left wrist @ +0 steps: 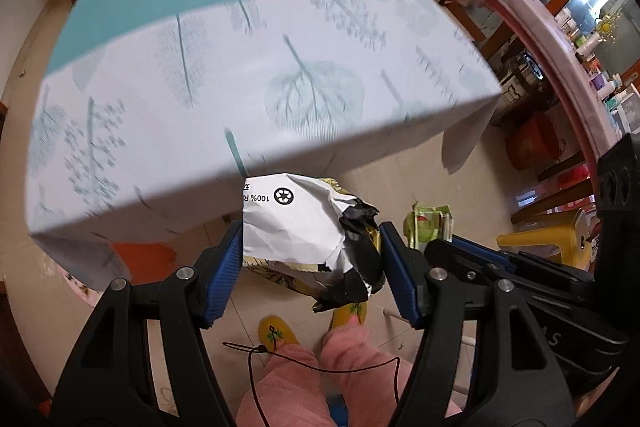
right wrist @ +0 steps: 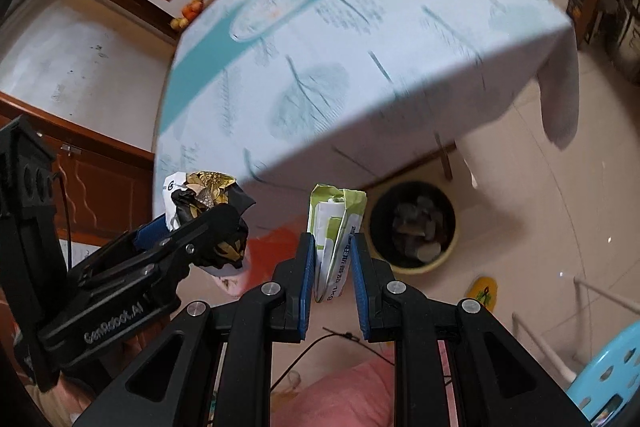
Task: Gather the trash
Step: 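Carry both wrappers down to the bin and open both grippers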
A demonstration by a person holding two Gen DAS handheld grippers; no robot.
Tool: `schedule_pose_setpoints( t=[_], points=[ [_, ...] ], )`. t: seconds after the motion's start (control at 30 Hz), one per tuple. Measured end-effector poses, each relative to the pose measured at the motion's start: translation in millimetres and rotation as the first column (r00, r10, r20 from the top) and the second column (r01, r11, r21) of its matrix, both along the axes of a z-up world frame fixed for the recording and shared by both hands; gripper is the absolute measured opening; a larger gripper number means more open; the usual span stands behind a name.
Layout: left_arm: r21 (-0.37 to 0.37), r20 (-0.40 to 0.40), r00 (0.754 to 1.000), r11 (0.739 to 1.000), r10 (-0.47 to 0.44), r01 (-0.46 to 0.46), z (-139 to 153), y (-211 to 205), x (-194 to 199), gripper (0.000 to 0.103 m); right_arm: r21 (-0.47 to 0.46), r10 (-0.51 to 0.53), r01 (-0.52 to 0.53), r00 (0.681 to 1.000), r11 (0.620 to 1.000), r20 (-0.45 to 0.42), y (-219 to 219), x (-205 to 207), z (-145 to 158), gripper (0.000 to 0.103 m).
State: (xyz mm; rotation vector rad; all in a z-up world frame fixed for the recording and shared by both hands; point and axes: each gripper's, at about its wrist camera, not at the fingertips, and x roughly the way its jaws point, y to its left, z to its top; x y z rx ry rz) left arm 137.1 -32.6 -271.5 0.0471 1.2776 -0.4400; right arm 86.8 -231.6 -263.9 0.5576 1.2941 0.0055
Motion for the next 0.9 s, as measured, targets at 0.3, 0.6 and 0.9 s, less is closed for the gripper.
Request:
schedule_pose_setpoints(
  t=[0.3,0.6,0.9],
  points=[
    [0.031,-0.064,0.993,0.995,0.096,-0.094,-141,-13,-11,0.063,-0.006,0.030,-0.031,0.996,1.000,-0.087,-22,-1,-135,0.019],
    [0.042,0.018,0.995,0.994,0.099,-0.099,-265,-25,-11,0.064,-0.014,0.023,-0.025,0.993,1.000,-0.115,-41,2,-272,0.022],
    [0.076,0.012,0.994,0.991,0.110,-0.111,-348,-21,-8,0.066,0.001,0.032,-0.032,0.993,0.999,-0.116,-45,8,-370,0.042]
  ],
)
